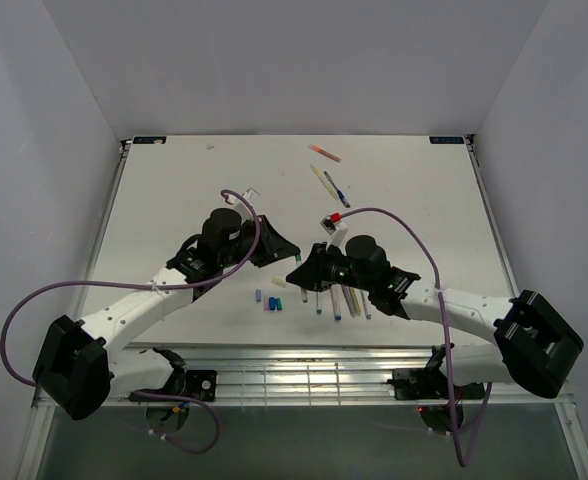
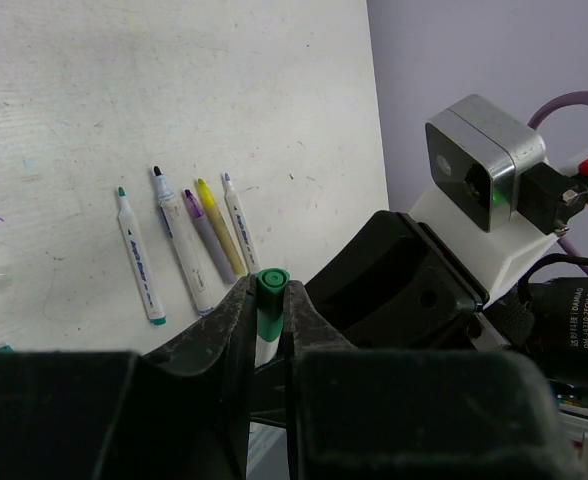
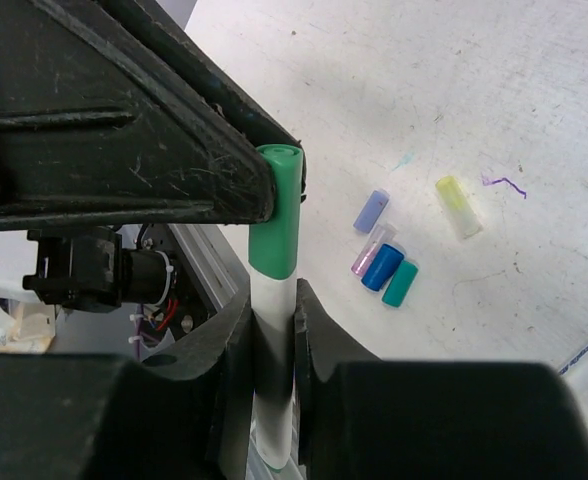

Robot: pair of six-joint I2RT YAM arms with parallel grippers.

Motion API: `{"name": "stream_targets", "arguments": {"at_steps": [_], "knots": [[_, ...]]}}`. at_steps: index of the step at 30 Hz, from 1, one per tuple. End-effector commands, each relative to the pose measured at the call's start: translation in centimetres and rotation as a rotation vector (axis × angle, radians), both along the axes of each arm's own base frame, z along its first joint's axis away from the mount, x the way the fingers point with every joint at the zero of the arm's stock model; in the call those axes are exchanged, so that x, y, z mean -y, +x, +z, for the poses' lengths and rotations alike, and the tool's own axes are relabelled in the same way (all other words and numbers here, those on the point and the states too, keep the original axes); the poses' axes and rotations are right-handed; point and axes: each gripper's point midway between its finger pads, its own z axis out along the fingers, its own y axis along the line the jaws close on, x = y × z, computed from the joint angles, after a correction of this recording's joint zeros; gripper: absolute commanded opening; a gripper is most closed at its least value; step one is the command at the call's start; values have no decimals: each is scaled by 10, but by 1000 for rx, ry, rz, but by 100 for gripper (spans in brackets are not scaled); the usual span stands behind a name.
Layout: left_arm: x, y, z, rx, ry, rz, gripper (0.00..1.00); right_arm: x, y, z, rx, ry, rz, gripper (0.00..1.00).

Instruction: Open the pen caps

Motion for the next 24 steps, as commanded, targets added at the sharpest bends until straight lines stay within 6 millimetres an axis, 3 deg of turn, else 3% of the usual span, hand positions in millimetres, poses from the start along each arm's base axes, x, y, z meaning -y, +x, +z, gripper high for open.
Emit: {"name": "stream_targets", "arguments": {"at_steps": [1,4,7,8,11,13,20,24], "knots": [[2,0,7,20,-15,-3,0,-4,-4,24,57,61,20,8],[3,-1,4,16,-10,-12,0,-1,-5,25,62,53,15,8],[3,-5,-1,13,-3,-26,14,-2,-7,29,66,57,27,8],[3,-6,-1,14,-2,-28,24,-2,-7,28,63,55,27,8],[7,-7,4,50,-12,-39,37,-6,-6,32,63,62,39,8],[8,-8,3,53,-6,-43,40,-8,-6,34,63,66,44,8],[11,-11,1,62,4,-52,40,-10,-5,37,62,72,48,8],[13,-11,-2,52,6,-54,26,-8,-5,35,60,67,42,8]]}}
